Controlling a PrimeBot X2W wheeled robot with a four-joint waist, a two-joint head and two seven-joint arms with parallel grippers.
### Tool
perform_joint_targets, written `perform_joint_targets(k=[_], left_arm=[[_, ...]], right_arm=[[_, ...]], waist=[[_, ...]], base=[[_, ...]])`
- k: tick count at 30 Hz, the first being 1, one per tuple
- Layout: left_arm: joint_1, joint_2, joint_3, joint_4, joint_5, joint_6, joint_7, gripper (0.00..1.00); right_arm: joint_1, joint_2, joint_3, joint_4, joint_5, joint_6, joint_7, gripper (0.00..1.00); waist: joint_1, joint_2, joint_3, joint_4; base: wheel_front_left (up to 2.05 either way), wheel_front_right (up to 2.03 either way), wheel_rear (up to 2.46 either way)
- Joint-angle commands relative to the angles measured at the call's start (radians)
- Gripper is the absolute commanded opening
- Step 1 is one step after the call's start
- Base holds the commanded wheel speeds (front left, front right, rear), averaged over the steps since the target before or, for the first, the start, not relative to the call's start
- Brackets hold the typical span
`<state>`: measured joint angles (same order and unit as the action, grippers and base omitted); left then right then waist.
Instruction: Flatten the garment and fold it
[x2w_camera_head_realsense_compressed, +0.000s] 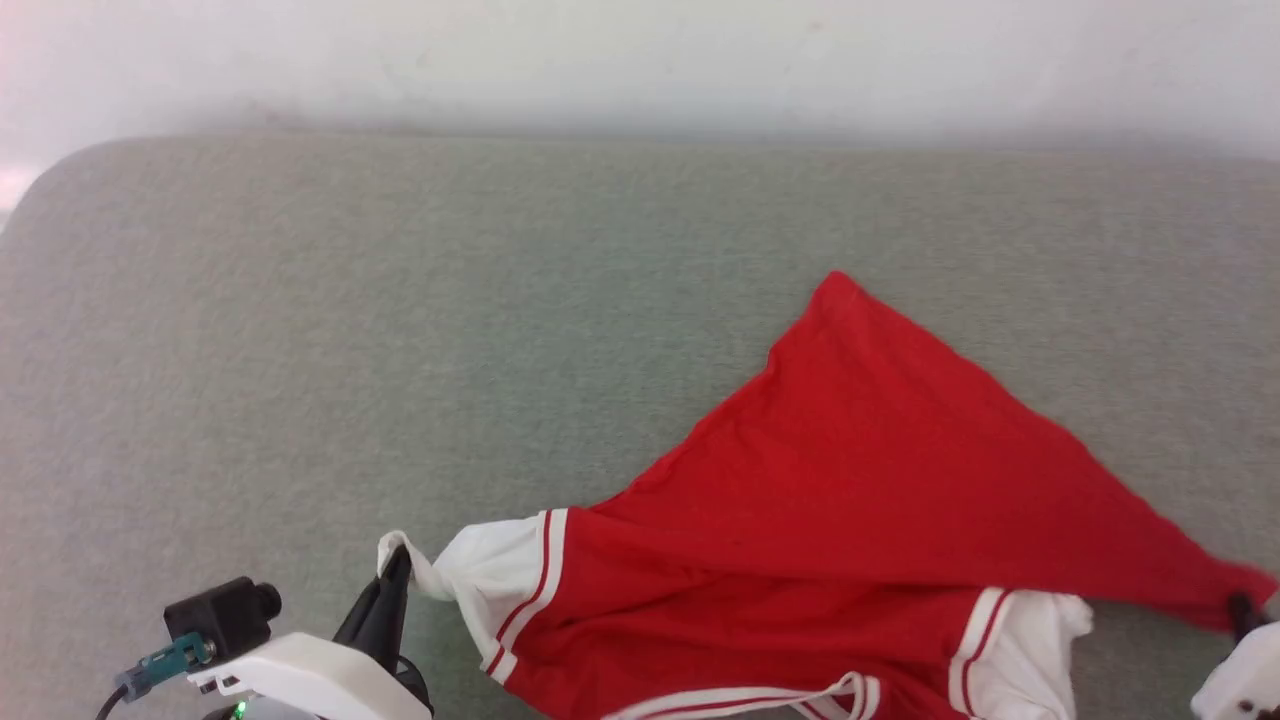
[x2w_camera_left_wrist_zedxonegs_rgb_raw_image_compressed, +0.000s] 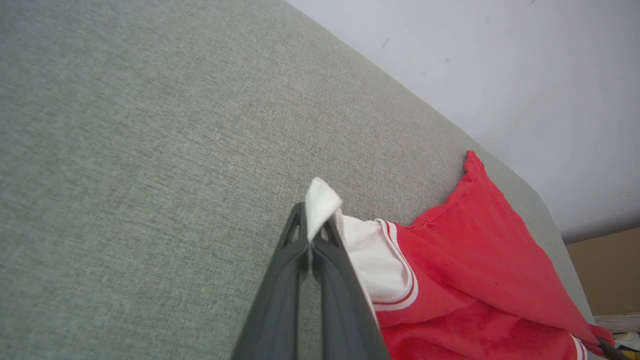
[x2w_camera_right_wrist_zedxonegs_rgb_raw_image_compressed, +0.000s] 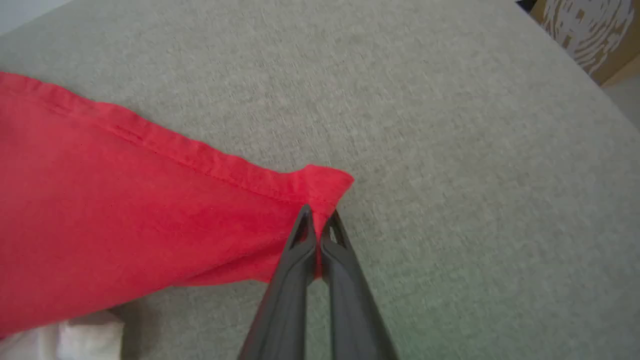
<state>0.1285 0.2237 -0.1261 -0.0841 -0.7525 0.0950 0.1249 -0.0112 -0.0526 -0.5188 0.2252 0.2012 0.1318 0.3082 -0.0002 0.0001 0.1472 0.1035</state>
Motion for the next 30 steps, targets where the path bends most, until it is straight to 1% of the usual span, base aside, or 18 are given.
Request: perform_joint_targets(k=[1, 6, 9, 10, 11, 12, 13, 16, 18, 20, 23, 25, 26, 28, 30], left_arm=[[0.015, 0.004, 0.003, -0.005, 0.004, 0.006, 0.004, 0.00], [0.014, 0.006, -0.001, -0.006, 0.004, 0.009, 0.008, 0.00], [0.012, 0.005, -0.007, -0.005, 0.004, 0.009, 0.010, 0.00], [0.011, 0.005, -0.009, -0.004, 0.004, 0.008, 0.011, 0.00], [0.011, 0.005, -0.011, -0.003, 0.004, 0.008, 0.011, 0.00], [0.011, 0.004, -0.012, -0.002, 0.003, 0.008, 0.012, 0.00], [0.011, 0.003, -0.013, -0.001, 0.002, 0.007, 0.012, 0.00], [0.009, 0.004, -0.016, -0.001, 0.001, 0.006, 0.013, 0.00], [0.007, 0.004, -0.018, -0.001, 0.001, 0.006, 0.013, 0.00], [0.004, 0.003, -0.020, -0.002, 0.001, 0.005, 0.012, 0.00], [-0.003, 0.002, -0.023, -0.003, 0.000, 0.003, 0.011, 0.00], [-0.010, 0.001, -0.027, -0.002, 0.000, 0.000, 0.010, 0.00], [-0.010, 0.001, -0.027, -0.002, 0.000, 0.000, 0.010, 0.00], [-0.019, -0.001, -0.031, -0.002, 0.001, -0.002, 0.009, 0.00], [-0.028, -0.004, -0.036, -0.002, 0.001, -0.006, 0.007, 0.00]], right_arm=[[0.016, 0.002, 0.000, 0.010, 0.008, -0.001, 0.032, 0.00], [0.056, 0.002, 0.021, 0.051, 0.026, -0.001, 0.215, 0.00], [0.072, 0.002, 0.034, 0.047, 0.044, -0.001, 0.276, 0.00], [0.074, 0.002, 0.036, 0.038, 0.048, -0.001, 0.275, 0.07], [0.074, 0.002, 0.040, 0.025, 0.048, -0.001, 0.263, 0.44], [0.072, 0.002, 0.045, 0.011, 0.049, -0.001, 0.244, 0.97], [0.066, 0.002, 0.047, -0.004, 0.050, -0.001, 0.216, 1.00], [0.031, 0.002, 0.062, -0.051, 0.037, -0.001, 0.089, 1.00], [0.001, 0.002, 0.107, -0.083, 0.017, -0.001, -0.006, 1.00], [-0.046, 0.002, 0.148, -0.110, 0.011, -0.001, -0.125, 1.00], [-0.117, 0.002, 0.231, -0.110, -0.017, -0.001, -0.267, 1.00], [-0.177, 0.002, 0.288, -0.083, -0.035, -0.001, -0.329, 1.00], [-0.177, 0.002, 0.288, -0.083, -0.035, -0.001, -0.329, 1.00], [-0.241, 0.000, 0.351, -0.037, -0.051, -0.001, -0.370, 1.00], [-0.307, -0.012, 0.405, 0.033, -0.062, -0.001, -0.382, 1.00]], waist=[[0.0002, -0.0001, -0.039, -0.049], [0.0002, -0.0001, -0.043, -0.055], [0.0002, -0.0001, -0.045, -0.052], [0.0002, -0.0001, -0.046, -0.050], [0.0002, -0.0001, -0.048, -0.049], [0.0002, -0.0001, -0.049, -0.047], [0.0002, -0.0001, -0.050, -0.045], [0.0002, -0.0001, -0.052, -0.038], [0.0002, -0.0001, -0.051, -0.034], [0.0002, -0.0001, -0.048, -0.030], [0.0002, -0.0001, -0.039, -0.022], [0.0002, -0.0001, -0.029, -0.016], [0.0002, -0.0001, -0.029, -0.016], [0.0002, -0.0001, -0.016, -0.007], [0.0002, -0.0001, -0.003, 0.004]], base=[[0.00, 0.00, 0.00], [0.00, 0.00, 0.00], [0.00, 0.00, 0.00], [0.00, 0.00, 0.00], [0.00, 0.00, 0.00], [0.00, 0.00, 0.00], [0.00, 0.00, 0.00], [0.00, 0.00, 0.00], [0.00, 0.00, 0.00], [0.00, 0.00, 0.00], [0.00, 0.00, 0.00], [0.00, 0.00, 0.00], [0.00, 0.00, 0.00], [0.00, 0.00, 0.00], [0.00, 0.00, 0.00]])
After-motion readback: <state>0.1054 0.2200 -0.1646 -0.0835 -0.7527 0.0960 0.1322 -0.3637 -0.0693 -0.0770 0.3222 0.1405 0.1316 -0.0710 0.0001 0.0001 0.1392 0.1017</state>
